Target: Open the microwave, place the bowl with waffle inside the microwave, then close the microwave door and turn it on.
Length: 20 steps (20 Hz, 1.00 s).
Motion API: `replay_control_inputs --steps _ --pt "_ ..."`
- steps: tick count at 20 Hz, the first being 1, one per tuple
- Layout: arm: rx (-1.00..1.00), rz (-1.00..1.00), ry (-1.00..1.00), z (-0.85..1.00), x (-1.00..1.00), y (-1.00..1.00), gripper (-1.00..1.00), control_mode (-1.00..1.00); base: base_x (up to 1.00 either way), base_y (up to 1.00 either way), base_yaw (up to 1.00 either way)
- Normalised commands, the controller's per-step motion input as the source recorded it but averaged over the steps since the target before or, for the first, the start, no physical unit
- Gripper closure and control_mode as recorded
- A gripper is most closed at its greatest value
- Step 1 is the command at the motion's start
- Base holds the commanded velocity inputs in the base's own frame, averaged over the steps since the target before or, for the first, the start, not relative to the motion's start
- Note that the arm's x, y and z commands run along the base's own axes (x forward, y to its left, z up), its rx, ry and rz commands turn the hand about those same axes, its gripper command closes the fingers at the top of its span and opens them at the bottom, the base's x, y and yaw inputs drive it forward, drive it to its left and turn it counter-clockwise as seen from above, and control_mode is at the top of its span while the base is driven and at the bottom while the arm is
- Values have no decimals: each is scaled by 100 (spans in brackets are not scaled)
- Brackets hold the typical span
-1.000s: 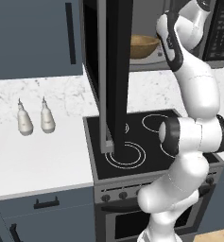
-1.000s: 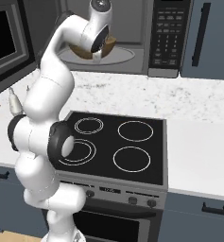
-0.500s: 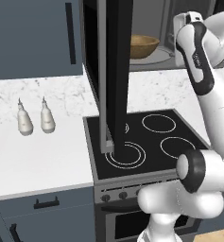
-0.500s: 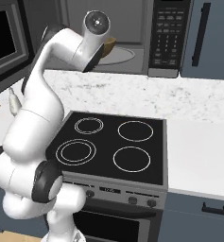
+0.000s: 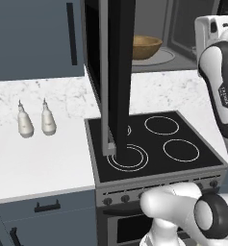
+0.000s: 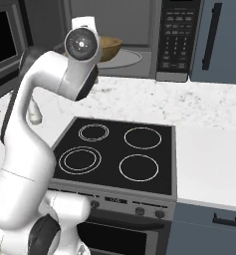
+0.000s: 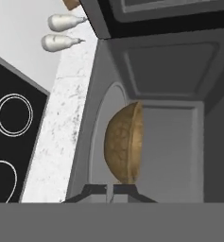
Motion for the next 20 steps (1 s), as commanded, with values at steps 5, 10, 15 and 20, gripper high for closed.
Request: replay_control_inputs --steps 5,10,15,20 --pt "-23 0 -10 -1 -100 4 100 -100 0 0 0" --pt "-15 1 -6 -12 -61 25 100 -100 0 0 0" --pt "-4 0 -4 -4 -49 11 100 -100 0 0 0" --pt "-13 -8 -2 0 -100 32 100 -100 0 0 0"
